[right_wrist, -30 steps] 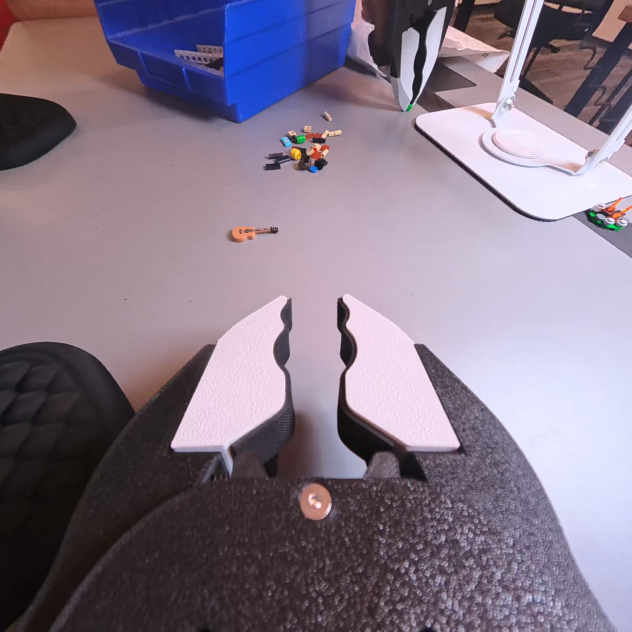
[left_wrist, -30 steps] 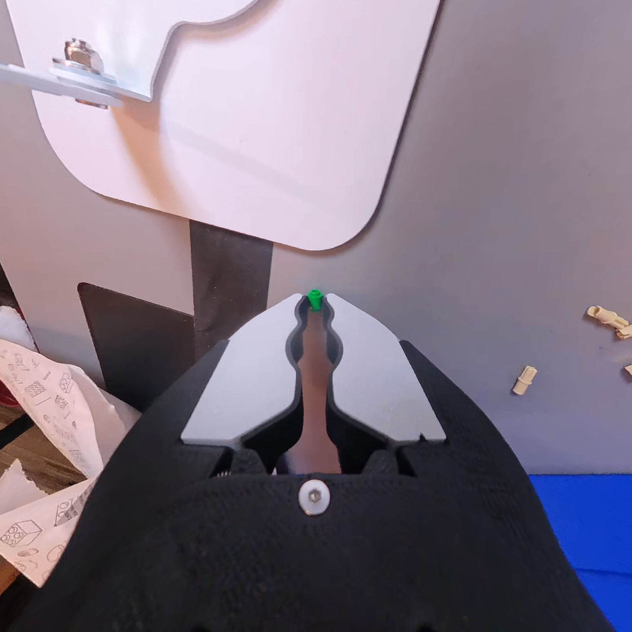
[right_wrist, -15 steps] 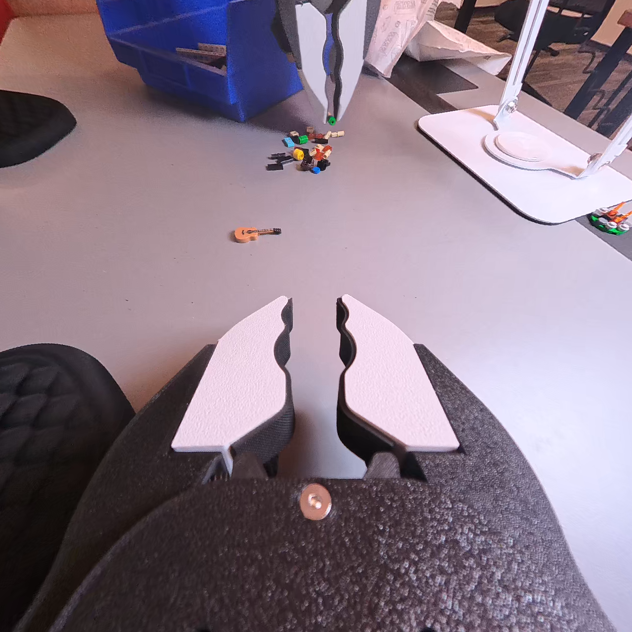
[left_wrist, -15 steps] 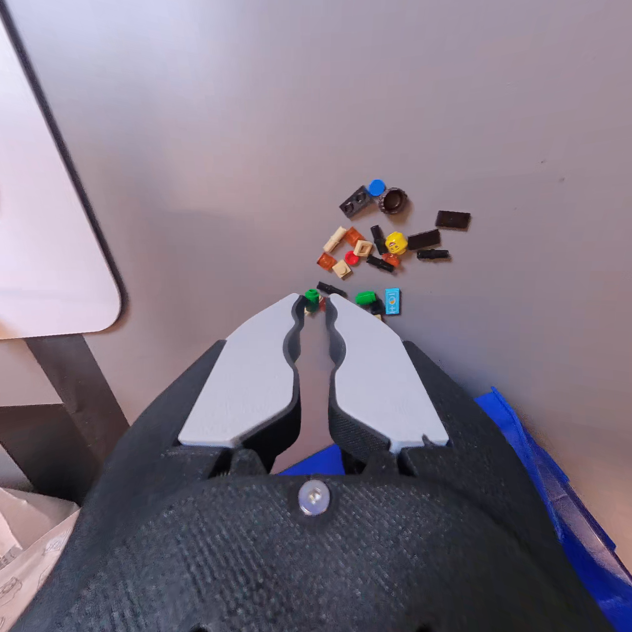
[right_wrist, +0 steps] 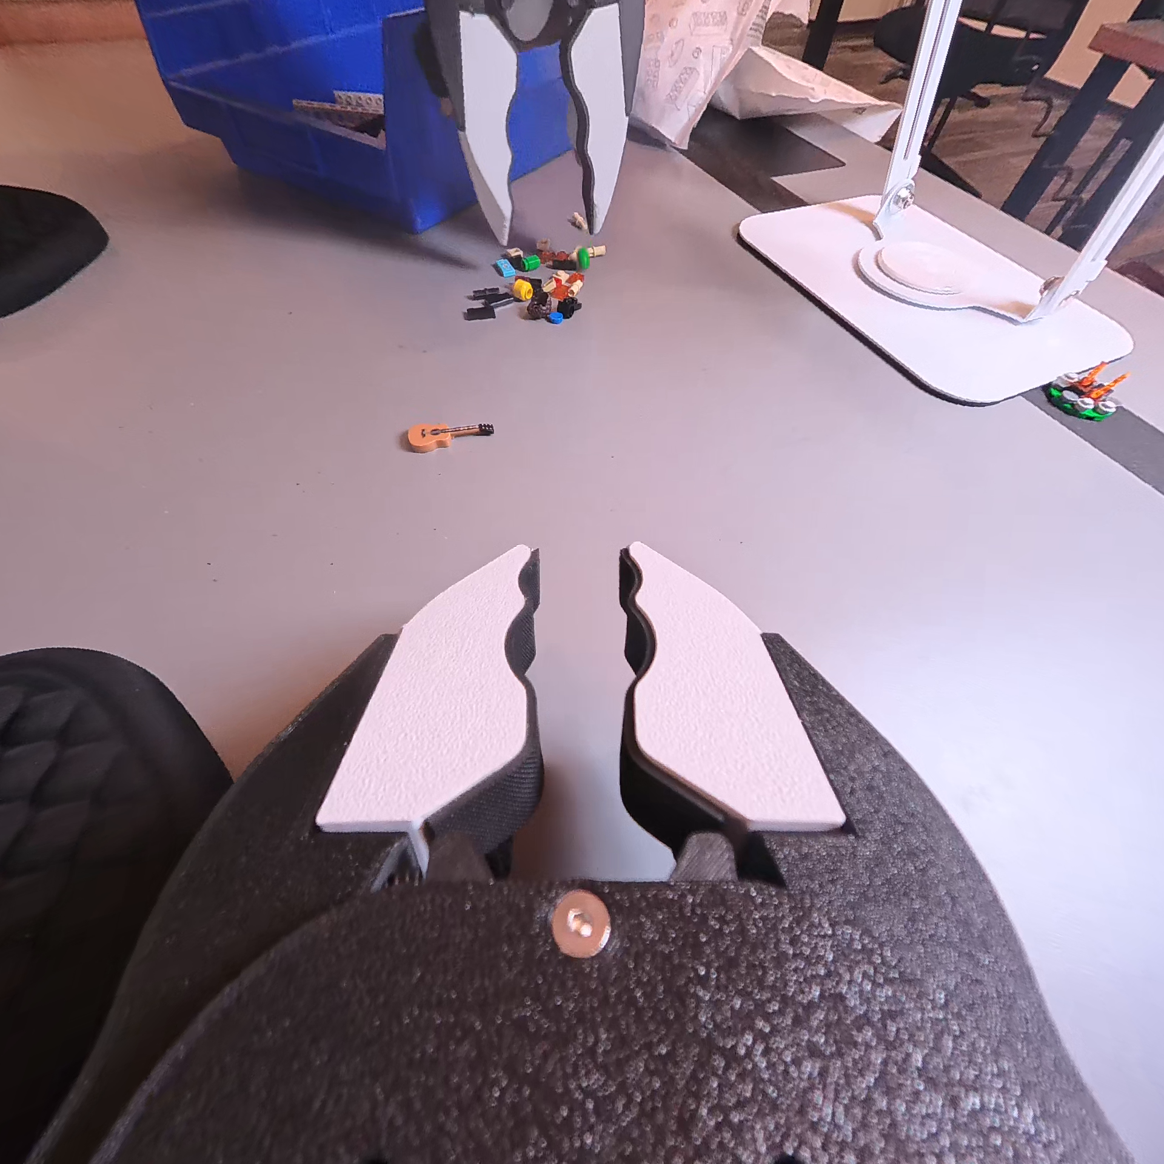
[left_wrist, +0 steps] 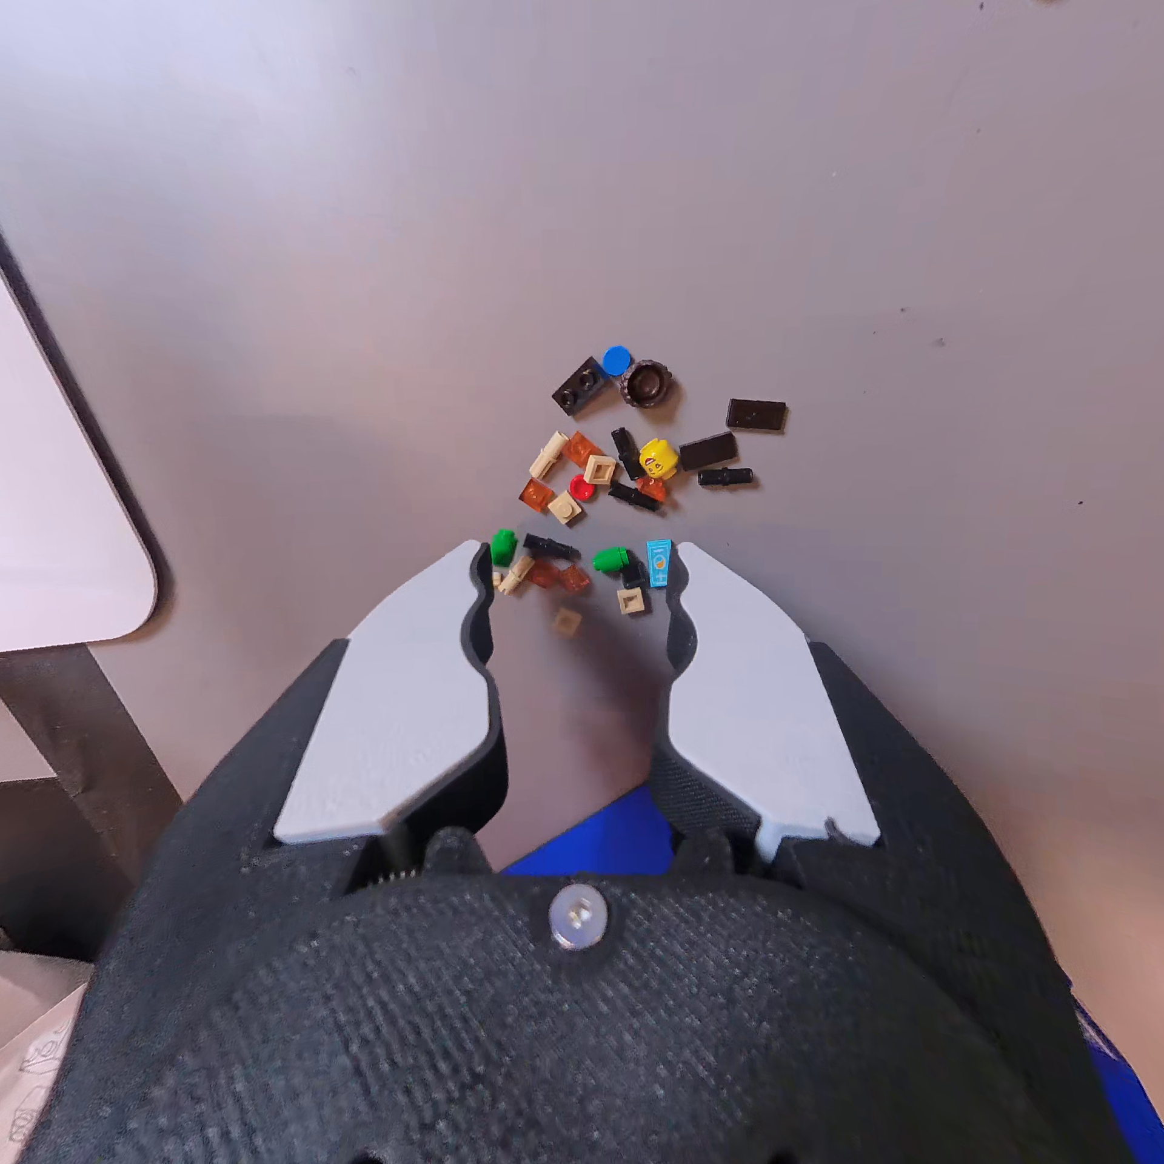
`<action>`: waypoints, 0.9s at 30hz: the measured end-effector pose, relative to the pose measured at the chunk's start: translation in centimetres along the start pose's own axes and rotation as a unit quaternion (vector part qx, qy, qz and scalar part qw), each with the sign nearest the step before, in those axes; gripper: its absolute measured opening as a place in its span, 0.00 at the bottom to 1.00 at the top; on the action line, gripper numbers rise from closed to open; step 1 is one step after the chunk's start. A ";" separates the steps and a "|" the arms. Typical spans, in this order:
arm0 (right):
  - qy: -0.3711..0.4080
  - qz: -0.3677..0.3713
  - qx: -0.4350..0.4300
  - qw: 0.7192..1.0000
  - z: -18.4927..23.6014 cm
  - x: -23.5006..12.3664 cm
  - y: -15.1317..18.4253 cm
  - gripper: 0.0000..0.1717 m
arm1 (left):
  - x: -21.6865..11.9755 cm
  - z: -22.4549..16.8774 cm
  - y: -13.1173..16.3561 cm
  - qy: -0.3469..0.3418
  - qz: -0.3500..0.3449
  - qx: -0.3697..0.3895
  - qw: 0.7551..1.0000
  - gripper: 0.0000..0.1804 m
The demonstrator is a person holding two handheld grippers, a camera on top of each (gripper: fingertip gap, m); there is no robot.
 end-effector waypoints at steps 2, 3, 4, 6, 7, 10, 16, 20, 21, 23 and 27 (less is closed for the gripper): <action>0.003 0.000 0.001 1.000 -0.1 0.0 0.0 0.14 | 0.0 -0.1 0.0 -0.004 -0.004 0.003 1.000 0.31; 0.005 -0.001 0.002 1.000 -0.1 0.0 0.0 0.14 | -0.1 -0.2 0.0 -0.006 -0.006 0.006 1.000 0.32; 0.006 -0.003 0.004 1.000 -0.2 0.0 -0.1 0.14 | -0.3 -0.3 0.1 -0.009 -0.007 0.008 1.000 0.33; 0.013 -0.010 0.010 1.000 -0.5 0.0 -0.3 0.14 | -0.8 -0.4 0.0 -0.021 -0.014 0.010 1.000 0.33; 0.021 -0.017 0.014 1.000 -0.8 -0.1 -0.4 0.14 | -1.3 -0.4 -0.2 -0.032 -0.023 0.012 0.999 0.32; 0.061 -0.028 0.030 0.997 -3.0 0.2 -0.9 0.14 | -3.6 -1.0 -1.8 -0.094 -0.071 0.017 0.993 0.26; 0.126 -0.007 0.072 0.989 -10.1 2.5 -2.5 0.15 | -8.0 -6.5 -8.0 -0.191 -0.283 -0.011 0.940 0.16; 0.159 -0.004 0.107 0.981 -15.6 4.9 -3.6 0.18 | -7.0 -10.7 -9.0 -0.182 -0.380 -0.064 0.905 0.14; 0.162 -0.001 0.122 0.979 -16.9 5.6 -3.7 0.20 | -6.3 -11.7 -8.9 -0.171 -0.394 -0.077 0.900 0.14; 0.167 0.019 0.151 0.974 -19.3 7.1 -3.6 0.23 | -4.9 -13.1 -8.4 -0.159 -0.408 -0.099 0.893 0.13; 0.180 0.057 0.174 0.966 -23.1 9.8 -3.3 0.26 | -2.6 -14.1 -7.4 -0.158 -0.424 -0.132 0.882 0.12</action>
Point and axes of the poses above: each gripper's, where its closed fingertips meet, x out along the fingers, y out of its underside, z = x × y across the jaws, the point moved 3 cm from there along -x, back along the fingers, and after that the axes turned 7 degrees about z, right-handed, at the moved point
